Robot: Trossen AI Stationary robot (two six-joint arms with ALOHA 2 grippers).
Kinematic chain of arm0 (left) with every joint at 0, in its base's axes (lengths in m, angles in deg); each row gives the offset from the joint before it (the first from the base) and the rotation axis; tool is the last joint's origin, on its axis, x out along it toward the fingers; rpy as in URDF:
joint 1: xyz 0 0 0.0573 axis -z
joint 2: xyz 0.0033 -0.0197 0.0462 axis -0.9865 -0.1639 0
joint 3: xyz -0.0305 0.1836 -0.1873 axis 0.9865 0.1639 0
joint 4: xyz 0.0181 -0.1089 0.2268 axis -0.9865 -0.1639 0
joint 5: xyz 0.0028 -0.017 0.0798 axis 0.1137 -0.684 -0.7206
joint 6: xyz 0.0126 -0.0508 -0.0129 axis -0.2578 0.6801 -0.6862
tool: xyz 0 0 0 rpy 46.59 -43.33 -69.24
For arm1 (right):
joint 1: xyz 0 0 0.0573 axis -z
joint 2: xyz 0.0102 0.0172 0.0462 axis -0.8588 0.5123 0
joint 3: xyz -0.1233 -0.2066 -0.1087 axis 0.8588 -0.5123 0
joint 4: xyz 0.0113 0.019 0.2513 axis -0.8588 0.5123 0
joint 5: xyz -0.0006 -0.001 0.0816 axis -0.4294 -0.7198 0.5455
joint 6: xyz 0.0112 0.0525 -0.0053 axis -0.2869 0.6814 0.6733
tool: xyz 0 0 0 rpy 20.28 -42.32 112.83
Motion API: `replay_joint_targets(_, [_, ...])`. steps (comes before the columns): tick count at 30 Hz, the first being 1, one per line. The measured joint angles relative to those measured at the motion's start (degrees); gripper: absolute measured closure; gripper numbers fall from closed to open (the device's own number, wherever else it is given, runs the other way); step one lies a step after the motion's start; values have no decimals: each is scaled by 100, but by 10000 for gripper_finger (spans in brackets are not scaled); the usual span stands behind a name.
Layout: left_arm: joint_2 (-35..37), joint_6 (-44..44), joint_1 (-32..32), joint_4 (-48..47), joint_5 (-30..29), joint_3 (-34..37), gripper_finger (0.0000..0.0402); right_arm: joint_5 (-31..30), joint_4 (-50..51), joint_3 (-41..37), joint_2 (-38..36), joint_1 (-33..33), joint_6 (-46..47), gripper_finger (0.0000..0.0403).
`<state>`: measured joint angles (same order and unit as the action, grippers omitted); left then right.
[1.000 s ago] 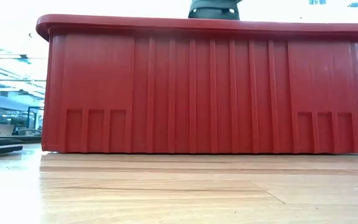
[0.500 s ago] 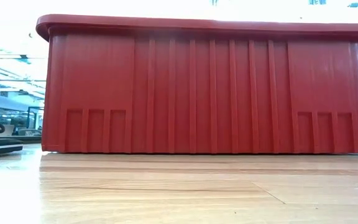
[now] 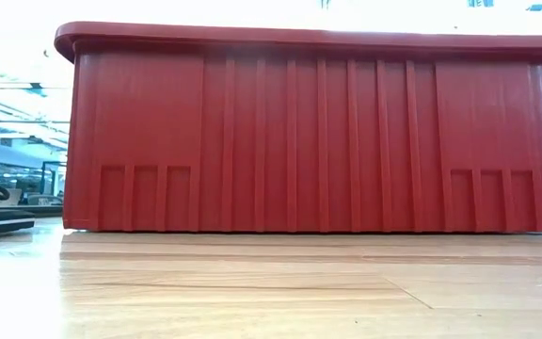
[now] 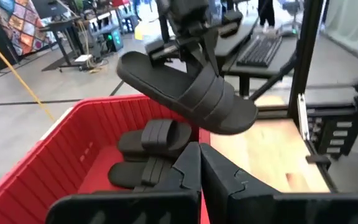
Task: Pick and place slides into bin
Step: Put the black slide into the red bin
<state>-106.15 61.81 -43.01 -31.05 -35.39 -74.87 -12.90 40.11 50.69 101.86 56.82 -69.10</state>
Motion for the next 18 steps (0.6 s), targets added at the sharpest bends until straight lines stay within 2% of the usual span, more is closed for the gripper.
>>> replay_joint_targets(4, [190, -2, -67, 214, 18, 369, 396, -429, 155, -570, -601, 4, 108, 398])
replay_joint_targets(6, [182, -15, -106, 204, 31, 410, 392, -551, 354, -739, -921, 208, -15, 398])
replay_joint_targets(12, [162, -615, -311, 467, 51, 375, 393, -544, 1234, -755, -1396, 1544, -1020, 397])
replay_joint_targets(14, [160, -849, -425, 721, 41, 375, 397, -176, 1311, -755, -1403, 2180, -1532, 397])
replay_joint_targets(18, [168, -1117, -694, 1164, 2, 375, 400, 1423, 1262, -753, -1173, 3427, -2544, 397])
